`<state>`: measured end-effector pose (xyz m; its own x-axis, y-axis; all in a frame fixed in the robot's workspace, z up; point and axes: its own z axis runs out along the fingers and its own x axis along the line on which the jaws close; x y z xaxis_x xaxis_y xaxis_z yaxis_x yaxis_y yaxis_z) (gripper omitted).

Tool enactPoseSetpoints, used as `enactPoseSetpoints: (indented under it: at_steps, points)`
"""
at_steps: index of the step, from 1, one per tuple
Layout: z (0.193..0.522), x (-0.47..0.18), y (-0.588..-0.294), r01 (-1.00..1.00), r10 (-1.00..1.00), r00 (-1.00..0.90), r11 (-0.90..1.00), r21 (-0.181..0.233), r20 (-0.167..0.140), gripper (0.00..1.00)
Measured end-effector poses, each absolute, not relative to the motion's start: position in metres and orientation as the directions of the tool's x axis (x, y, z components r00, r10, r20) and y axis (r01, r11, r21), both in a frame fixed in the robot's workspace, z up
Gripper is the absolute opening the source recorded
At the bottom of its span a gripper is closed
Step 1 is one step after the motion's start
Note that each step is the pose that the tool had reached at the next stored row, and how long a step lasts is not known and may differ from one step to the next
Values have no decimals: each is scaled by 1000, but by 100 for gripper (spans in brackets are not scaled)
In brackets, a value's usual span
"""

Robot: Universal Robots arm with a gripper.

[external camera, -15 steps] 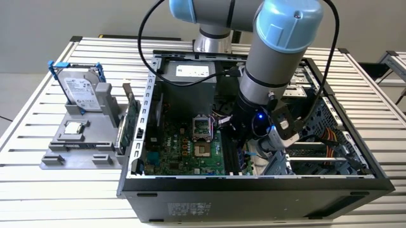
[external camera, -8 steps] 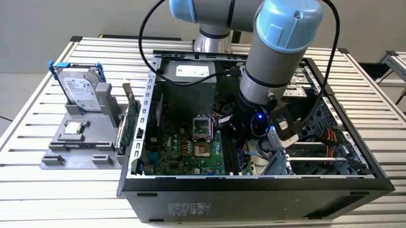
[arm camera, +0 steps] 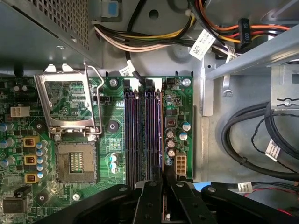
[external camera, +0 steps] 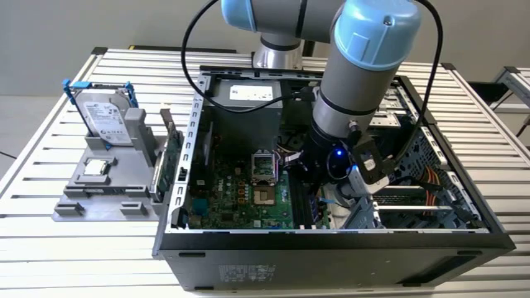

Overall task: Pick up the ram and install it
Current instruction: 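Insert the ram into the slot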

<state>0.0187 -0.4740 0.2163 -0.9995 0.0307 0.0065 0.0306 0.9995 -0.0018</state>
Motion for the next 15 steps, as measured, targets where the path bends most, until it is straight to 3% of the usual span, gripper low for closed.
enactPoseSetpoints:
  at_steps: [15]
  points:
    - [215, 19, -471, 31, 31, -999, 999, -9, 12, 0]
